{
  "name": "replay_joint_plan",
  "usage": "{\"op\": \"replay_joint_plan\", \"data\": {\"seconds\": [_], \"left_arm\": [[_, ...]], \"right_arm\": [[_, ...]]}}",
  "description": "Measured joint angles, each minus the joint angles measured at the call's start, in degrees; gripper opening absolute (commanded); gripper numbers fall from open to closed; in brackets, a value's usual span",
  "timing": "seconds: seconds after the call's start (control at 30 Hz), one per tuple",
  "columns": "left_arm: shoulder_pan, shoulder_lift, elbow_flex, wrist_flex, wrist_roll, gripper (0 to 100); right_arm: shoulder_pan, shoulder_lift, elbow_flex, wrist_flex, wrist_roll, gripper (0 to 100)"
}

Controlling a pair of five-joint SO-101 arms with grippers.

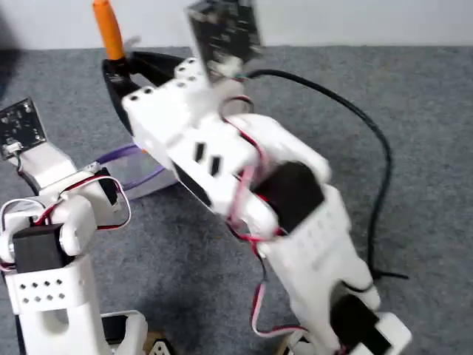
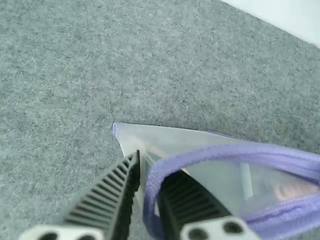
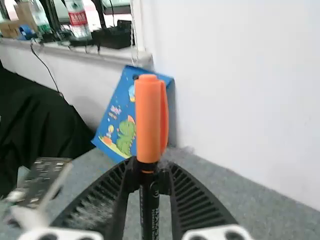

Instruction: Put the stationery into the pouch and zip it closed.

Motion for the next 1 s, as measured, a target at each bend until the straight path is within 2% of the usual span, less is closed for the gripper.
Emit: {"op": "replay_joint_plan", "data": {"seconds": [0.4, 0.63, 0.87, 0.93, 1.0], "left_arm": [[0.0, 0.0, 0.0, 0.0, 0.0, 1], [0.0, 0.0, 0.0, 0.0, 0.0, 1], [0.0, 0.0, 0.0, 0.0, 0.0, 1], [0.0, 0.0, 0.0, 0.0, 0.0, 1], [0.0, 0.0, 0.0, 0.0, 0.0, 1]], "right_arm": [[0.0, 8.88, 0.09, -0.62, 0.0, 0.8], [0.0, 9.14, 6.33, -3.6, 1.05, 1.3], [0.09, 9.14, 6.59, -3.87, 5.71, 18.8], [0.18, 8.88, 7.03, -3.52, 6.68, 17.0], [0.18, 7.82, 7.03, -1.85, 6.86, 11.0]]}}
